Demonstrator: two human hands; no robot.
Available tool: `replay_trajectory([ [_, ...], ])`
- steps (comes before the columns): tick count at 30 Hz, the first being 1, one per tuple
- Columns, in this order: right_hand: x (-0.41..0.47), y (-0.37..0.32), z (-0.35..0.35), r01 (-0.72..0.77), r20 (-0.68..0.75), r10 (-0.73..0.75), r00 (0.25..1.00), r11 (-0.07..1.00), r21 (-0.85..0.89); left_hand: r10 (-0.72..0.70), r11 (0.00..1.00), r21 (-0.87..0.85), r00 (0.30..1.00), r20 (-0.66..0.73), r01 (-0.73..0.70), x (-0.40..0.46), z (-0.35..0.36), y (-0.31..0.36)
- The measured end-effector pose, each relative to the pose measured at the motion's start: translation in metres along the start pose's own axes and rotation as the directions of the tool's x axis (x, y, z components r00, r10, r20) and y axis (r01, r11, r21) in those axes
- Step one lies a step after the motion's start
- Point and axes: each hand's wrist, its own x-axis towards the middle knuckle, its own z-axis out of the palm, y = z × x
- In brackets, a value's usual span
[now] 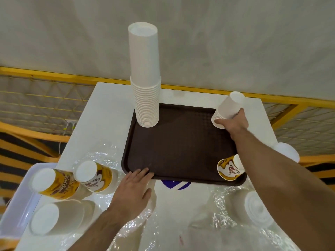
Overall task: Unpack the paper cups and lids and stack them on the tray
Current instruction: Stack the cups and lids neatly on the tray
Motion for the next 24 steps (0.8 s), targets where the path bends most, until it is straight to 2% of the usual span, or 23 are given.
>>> replay_trajectory([
  [4, -0.003, -0.009, -0.009, -0.062, 0.013, 0.062, 0.998, 0.997, -0.045, -0.003, 1.000, -0.011, 1.000, 0.001, 0.003, -0.002, -0.004, 0.003],
  [8, -0.032, -0.031, -0.025, -0.074, -0.084, 0.076, 0.994, 0.997, 0.025, -0.006, 0.998, -0.060, 0.998, 0.056, 0.009, 0.000, -0.010, 0.004],
  [10, -0.058, -0.043, -0.031, -0.014, -0.178, 0.029, 0.984, 0.997, 0.082, -0.015, 0.991, -0.133, 0.999, 0.044, 0.020, -0.003, -0.014, 0.005],
  [13, -0.114, -0.057, -0.033, 0.188, -0.238, -0.141, 0.961, 0.964, 0.189, -0.021, 0.950, -0.313, 0.998, -0.053, 0.003, -0.021, -0.030, 0.009],
  [16, -0.188, -0.069, -0.025, 0.324, -0.147, -0.292, 0.945, 0.899, 0.294, -0.019, 0.896, -0.436, 0.974, -0.225, -0.083, -0.052, -0.049, 0.004],
  [20, -0.278, -0.069, 0.012, 0.378, 0.113, -0.430, 0.896, 0.870, 0.316, -0.084, 0.838, -0.530, 0.928, -0.363, -0.131, -0.100, -0.069, -0.014],
  [24, -0.354, -0.050, 0.060, 0.359, 0.333, -0.463, 0.822, 0.874, 0.328, -0.217, 0.799, -0.570, 0.792, -0.570, -0.191, -0.147, -0.082, -0.044],
])
